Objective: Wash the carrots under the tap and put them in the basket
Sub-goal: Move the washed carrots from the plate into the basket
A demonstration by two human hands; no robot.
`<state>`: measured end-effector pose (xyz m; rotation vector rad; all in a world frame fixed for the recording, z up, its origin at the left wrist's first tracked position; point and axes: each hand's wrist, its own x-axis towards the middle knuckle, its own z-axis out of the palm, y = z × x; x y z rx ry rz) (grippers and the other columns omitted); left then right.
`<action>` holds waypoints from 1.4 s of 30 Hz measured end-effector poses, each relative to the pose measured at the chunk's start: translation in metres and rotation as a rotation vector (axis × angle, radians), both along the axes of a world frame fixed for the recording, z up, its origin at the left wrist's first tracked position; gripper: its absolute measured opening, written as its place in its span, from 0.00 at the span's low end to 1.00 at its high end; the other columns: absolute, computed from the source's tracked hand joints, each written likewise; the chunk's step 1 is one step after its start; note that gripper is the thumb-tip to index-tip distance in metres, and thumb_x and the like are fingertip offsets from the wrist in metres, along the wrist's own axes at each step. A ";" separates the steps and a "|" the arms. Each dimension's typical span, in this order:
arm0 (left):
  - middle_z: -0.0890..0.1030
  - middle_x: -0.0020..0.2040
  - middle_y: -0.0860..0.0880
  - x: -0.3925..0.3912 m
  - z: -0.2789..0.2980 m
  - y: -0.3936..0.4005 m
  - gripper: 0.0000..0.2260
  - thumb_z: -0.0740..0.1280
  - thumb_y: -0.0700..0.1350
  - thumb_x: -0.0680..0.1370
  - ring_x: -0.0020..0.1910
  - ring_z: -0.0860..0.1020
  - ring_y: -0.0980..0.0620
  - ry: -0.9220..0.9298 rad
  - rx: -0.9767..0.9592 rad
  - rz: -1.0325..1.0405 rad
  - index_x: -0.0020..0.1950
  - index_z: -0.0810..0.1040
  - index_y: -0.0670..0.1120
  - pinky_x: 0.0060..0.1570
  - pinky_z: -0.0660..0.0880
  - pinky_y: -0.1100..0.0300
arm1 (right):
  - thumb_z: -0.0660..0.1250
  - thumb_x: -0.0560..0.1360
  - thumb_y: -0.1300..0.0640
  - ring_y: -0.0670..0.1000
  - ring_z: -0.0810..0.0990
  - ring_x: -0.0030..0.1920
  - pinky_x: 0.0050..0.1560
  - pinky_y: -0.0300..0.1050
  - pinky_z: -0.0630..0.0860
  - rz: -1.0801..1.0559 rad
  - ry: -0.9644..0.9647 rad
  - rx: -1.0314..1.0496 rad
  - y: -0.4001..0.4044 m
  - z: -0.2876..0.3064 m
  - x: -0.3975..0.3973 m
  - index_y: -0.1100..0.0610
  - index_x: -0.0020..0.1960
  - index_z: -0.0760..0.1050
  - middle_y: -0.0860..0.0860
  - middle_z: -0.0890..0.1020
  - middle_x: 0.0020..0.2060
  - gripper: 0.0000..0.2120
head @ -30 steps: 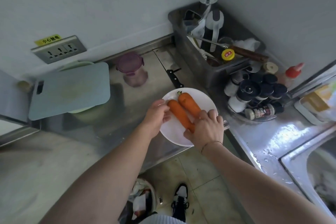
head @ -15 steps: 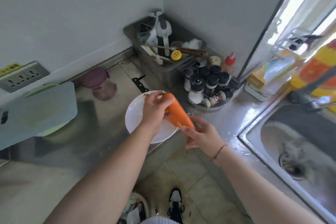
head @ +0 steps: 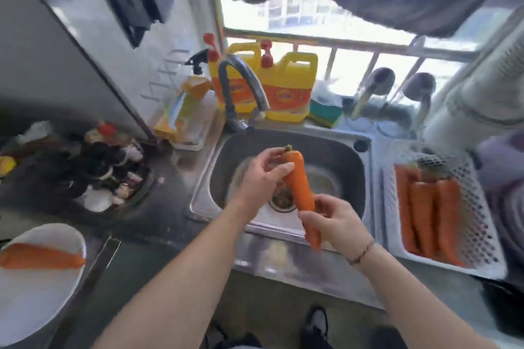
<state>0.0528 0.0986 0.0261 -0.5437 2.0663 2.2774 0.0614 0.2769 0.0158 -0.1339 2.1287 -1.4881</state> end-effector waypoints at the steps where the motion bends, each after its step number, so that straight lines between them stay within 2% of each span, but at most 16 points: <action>1: 0.82 0.49 0.51 -0.014 -0.001 0.026 0.16 0.72 0.50 0.67 0.47 0.79 0.52 0.010 -0.041 -0.044 0.55 0.78 0.53 0.50 0.78 0.49 | 0.76 0.71 0.55 0.50 0.80 0.37 0.42 0.48 0.80 -0.042 0.062 0.064 0.022 0.001 -0.006 0.53 0.50 0.79 0.51 0.83 0.39 0.10; 3: 0.81 0.51 0.50 -0.038 -0.006 0.076 0.18 0.73 0.52 0.68 0.46 0.79 0.52 0.040 -0.152 -0.160 0.57 0.78 0.54 0.51 0.79 0.48 | 0.74 0.73 0.51 0.48 0.81 0.43 0.46 0.42 0.78 -0.126 0.118 0.165 0.065 0.003 -0.014 0.50 0.54 0.77 0.48 0.83 0.43 0.12; 6: 0.82 0.51 0.50 -0.067 -0.013 0.141 0.20 0.74 0.47 0.71 0.45 0.79 0.54 0.079 -0.237 -0.312 0.62 0.76 0.52 0.54 0.80 0.51 | 0.75 0.72 0.52 0.41 0.81 0.41 0.43 0.33 0.76 -0.299 0.168 0.240 0.124 0.001 -0.021 0.48 0.53 0.78 0.43 0.83 0.40 0.11; 9: 0.82 0.54 0.50 -0.090 -0.023 0.191 0.22 0.74 0.47 0.73 0.47 0.79 0.55 0.103 -0.387 -0.419 0.66 0.77 0.52 0.58 0.78 0.49 | 0.77 0.70 0.52 0.46 0.81 0.43 0.50 0.45 0.78 -0.392 0.169 0.334 0.169 -0.002 -0.031 0.52 0.54 0.82 0.44 0.82 0.40 0.14; 12: 0.81 0.56 0.51 -0.103 -0.028 0.219 0.27 0.72 0.53 0.73 0.58 0.77 0.50 0.085 -0.626 -0.490 0.71 0.74 0.53 0.64 0.73 0.49 | 0.77 0.69 0.48 0.49 0.81 0.47 0.54 0.51 0.79 -0.375 0.113 0.344 0.191 -0.007 -0.042 0.42 0.51 0.79 0.44 0.81 0.43 0.12; 14: 0.75 0.52 0.58 -0.109 -0.024 0.228 0.26 0.71 0.55 0.75 0.65 0.73 0.47 0.063 -0.751 -0.517 0.73 0.72 0.54 0.70 0.67 0.47 | 0.76 0.68 0.44 0.49 0.81 0.51 0.56 0.52 0.79 -0.377 0.085 0.351 0.196 -0.010 -0.048 0.39 0.60 0.75 0.44 0.83 0.50 0.22; 16: 0.68 0.48 0.60 -0.114 -0.024 0.232 0.24 0.70 0.53 0.78 0.68 0.67 0.48 0.014 -0.847 -0.513 0.74 0.71 0.55 0.73 0.59 0.48 | 0.74 0.70 0.45 0.51 0.81 0.54 0.58 0.51 0.78 -0.344 0.073 0.412 0.197 -0.013 -0.054 0.43 0.66 0.69 0.47 0.82 0.55 0.27; 19: 0.76 0.59 0.56 -0.117 -0.033 0.230 0.24 0.68 0.55 0.77 0.72 0.60 0.50 0.046 -1.007 -0.556 0.73 0.70 0.56 0.75 0.46 0.43 | 0.71 0.75 0.50 0.54 0.81 0.56 0.54 0.44 0.75 -0.238 0.083 0.511 0.192 -0.016 -0.060 0.49 0.67 0.68 0.51 0.82 0.57 0.23; 23: 0.78 0.65 0.53 -0.119 -0.047 0.222 0.25 0.66 0.57 0.75 0.73 0.60 0.49 0.090 -1.170 -0.600 0.71 0.71 0.54 0.74 0.39 0.38 | 0.69 0.75 0.55 0.56 0.80 0.55 0.55 0.48 0.76 -0.155 0.157 0.558 0.183 -0.024 -0.059 0.51 0.63 0.72 0.53 0.81 0.55 0.18; 25: 0.74 0.69 0.53 -0.115 -0.048 0.219 0.26 0.66 0.58 0.75 0.74 0.57 0.48 0.120 -1.257 -0.624 0.72 0.70 0.53 0.74 0.38 0.38 | 0.68 0.75 0.56 0.56 0.80 0.54 0.55 0.50 0.76 -0.139 0.168 0.552 0.181 -0.027 -0.060 0.51 0.64 0.72 0.52 0.80 0.56 0.18; 28: 0.58 0.77 0.51 -0.110 -0.053 0.215 0.28 0.65 0.61 0.75 0.77 0.48 0.45 0.105 -1.404 -0.610 0.74 0.67 0.55 0.73 0.38 0.36 | 0.65 0.76 0.56 0.55 0.79 0.58 0.58 0.50 0.76 -0.069 0.202 0.619 0.179 -0.030 -0.062 0.50 0.69 0.71 0.52 0.79 0.59 0.21; 30: 0.54 0.79 0.50 -0.109 -0.057 0.212 0.28 0.64 0.62 0.77 0.78 0.45 0.44 0.033 -1.392 -0.642 0.76 0.63 0.58 0.74 0.38 0.36 | 0.62 0.79 0.54 0.55 0.79 0.59 0.58 0.48 0.76 -0.004 0.208 0.703 0.178 -0.029 -0.064 0.50 0.70 0.72 0.52 0.81 0.60 0.19; 33: 0.52 0.81 0.51 -0.103 -0.059 0.199 0.28 0.56 0.66 0.80 0.79 0.43 0.46 -0.006 -1.348 -0.704 0.79 0.55 0.62 0.74 0.36 0.37 | 0.58 0.81 0.49 0.55 0.82 0.53 0.47 0.45 0.76 0.024 0.306 0.880 0.170 -0.020 -0.065 0.48 0.62 0.76 0.50 0.83 0.55 0.13; 35: 0.52 0.81 0.52 -0.097 -0.059 0.183 0.29 0.55 0.65 0.80 0.79 0.43 0.48 -0.015 -1.279 -0.692 0.80 0.53 0.61 0.75 0.37 0.38 | 0.57 0.81 0.46 0.53 0.83 0.50 0.40 0.41 0.70 -0.027 0.402 0.889 0.158 -0.013 -0.064 0.47 0.59 0.77 0.48 0.84 0.52 0.13; 38: 0.55 0.81 0.53 -0.079 -0.056 0.145 0.28 0.57 0.62 0.81 0.79 0.46 0.49 -0.023 -1.237 -0.621 0.80 0.58 0.56 0.76 0.41 0.41 | 0.58 0.81 0.45 0.49 0.83 0.50 0.36 0.34 0.64 0.012 0.486 0.781 0.120 -0.008 -0.062 0.46 0.58 0.78 0.46 0.84 0.51 0.13; 42: 0.61 0.79 0.53 -0.044 -0.055 0.064 0.25 0.61 0.59 0.81 0.78 0.54 0.49 -0.035 -1.231 -0.489 0.77 0.65 0.55 0.76 0.49 0.47 | 0.59 0.80 0.45 0.52 0.82 0.52 0.44 0.42 0.71 0.217 0.546 0.719 0.044 -0.010 -0.056 0.46 0.59 0.77 0.47 0.84 0.53 0.13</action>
